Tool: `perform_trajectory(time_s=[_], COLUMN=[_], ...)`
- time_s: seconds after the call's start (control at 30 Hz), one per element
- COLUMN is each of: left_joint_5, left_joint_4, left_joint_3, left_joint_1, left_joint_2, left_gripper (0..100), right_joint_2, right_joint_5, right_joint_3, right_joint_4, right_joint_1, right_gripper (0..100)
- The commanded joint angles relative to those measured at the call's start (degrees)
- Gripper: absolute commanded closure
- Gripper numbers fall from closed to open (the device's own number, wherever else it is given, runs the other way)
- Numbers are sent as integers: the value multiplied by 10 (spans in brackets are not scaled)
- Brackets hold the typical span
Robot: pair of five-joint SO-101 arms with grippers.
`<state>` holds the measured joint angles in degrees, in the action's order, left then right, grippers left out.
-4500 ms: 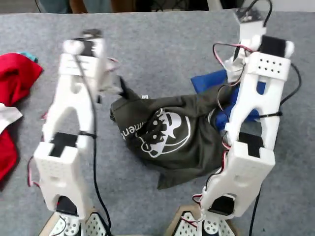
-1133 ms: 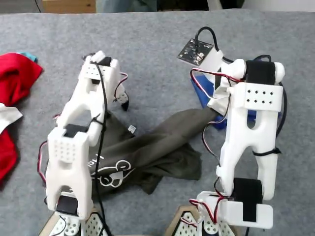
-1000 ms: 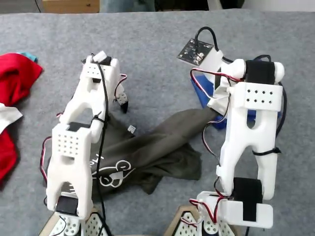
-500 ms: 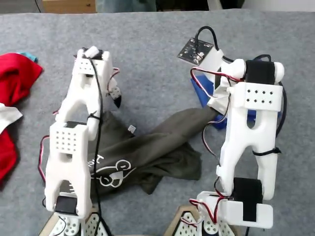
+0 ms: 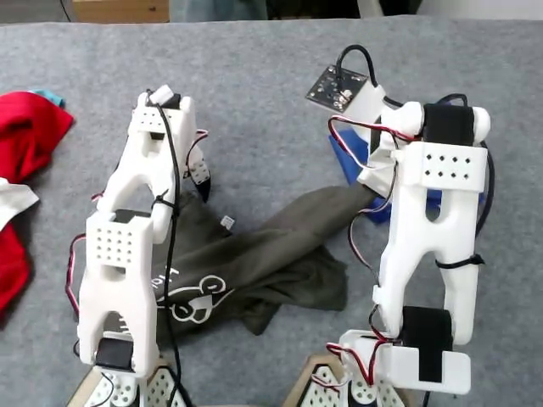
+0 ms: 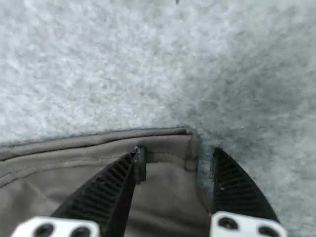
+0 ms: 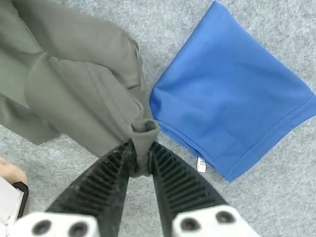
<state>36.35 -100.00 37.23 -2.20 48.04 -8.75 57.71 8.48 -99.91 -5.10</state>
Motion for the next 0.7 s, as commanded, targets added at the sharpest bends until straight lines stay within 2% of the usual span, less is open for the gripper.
perform_trajectory(time_s=[0.0,0.27,0.5,0.57,0.67], left_joint_5=[-1,-2,-4,-4,-4], left_joint_4=[1,1,-10,-10,-10], left_joint_3=[36,71,115,127,126], left_joint_1=[6,7,15,31,63], left_joint_2=[27,75,74,62,5], left_gripper=[783,970,970,970,970], right_joint_2=[-1,-1,-6,-7,-7], right_joint_5=[2,2,0,-29,-113], right_joint_3=[20,20,25,28,52], right_joint_4=[7,7,8,9,25], right_joint_1=[10,10,9,9,9], right_gripper=[985,985,985,985,985])
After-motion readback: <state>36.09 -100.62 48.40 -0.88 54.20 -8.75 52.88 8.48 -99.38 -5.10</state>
